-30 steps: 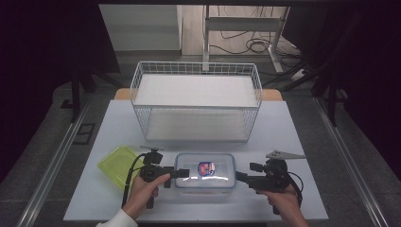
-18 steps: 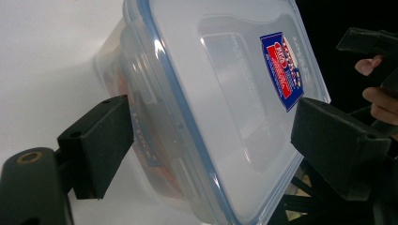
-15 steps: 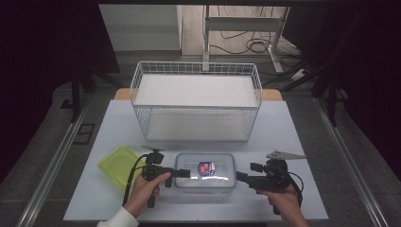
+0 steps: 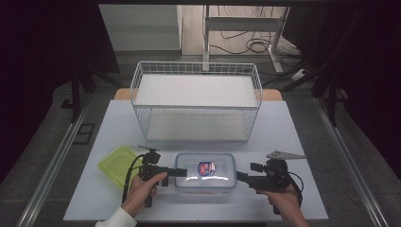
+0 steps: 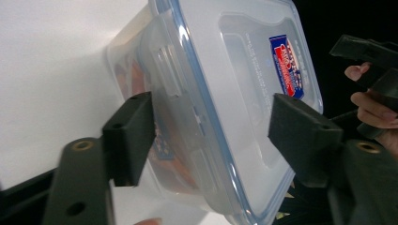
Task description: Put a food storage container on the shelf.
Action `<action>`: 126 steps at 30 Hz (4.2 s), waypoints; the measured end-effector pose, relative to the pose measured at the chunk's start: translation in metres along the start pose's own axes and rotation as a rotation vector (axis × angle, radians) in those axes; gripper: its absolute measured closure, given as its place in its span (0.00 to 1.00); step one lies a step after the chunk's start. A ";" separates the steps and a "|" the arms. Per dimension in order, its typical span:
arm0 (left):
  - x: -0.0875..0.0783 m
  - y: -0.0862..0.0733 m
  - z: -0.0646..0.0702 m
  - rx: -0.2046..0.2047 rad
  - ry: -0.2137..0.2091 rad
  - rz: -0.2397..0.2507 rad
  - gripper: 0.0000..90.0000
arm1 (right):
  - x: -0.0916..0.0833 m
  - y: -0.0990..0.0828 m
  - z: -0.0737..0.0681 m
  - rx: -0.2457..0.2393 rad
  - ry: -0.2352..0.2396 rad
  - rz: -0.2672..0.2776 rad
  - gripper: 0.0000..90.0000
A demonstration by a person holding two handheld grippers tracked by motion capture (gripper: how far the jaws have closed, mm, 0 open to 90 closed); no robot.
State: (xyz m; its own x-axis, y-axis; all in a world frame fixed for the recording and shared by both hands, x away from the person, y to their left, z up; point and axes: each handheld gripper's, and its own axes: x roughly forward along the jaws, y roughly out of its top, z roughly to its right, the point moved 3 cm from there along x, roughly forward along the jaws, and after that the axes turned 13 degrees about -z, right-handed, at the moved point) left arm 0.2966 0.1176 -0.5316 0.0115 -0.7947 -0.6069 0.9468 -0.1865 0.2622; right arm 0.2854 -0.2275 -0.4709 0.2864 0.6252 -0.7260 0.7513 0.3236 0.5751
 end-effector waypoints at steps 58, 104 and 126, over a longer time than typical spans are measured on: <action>-0.010 -0.008 -0.003 0.010 -0.079 0.011 0.55 | 0.047 0.005 0.034 0.235 0.342 -0.170 0.52; -0.023 -0.015 0.017 0.075 -0.033 0.089 0.58 | 0.025 0.011 0.015 0.193 0.289 -0.081 0.57; -0.050 -0.013 0.038 0.131 -0.011 0.150 0.59 | 0.011 0.025 -0.002 0.125 0.293 -0.036 0.57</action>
State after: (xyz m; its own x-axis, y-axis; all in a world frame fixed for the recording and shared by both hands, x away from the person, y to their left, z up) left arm 0.2716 0.1378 -0.4767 0.1449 -0.8252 -0.5460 0.8849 -0.1388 0.4446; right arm 0.3056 -0.2110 -0.4639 0.0884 0.7988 -0.5950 0.8302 0.2710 0.4872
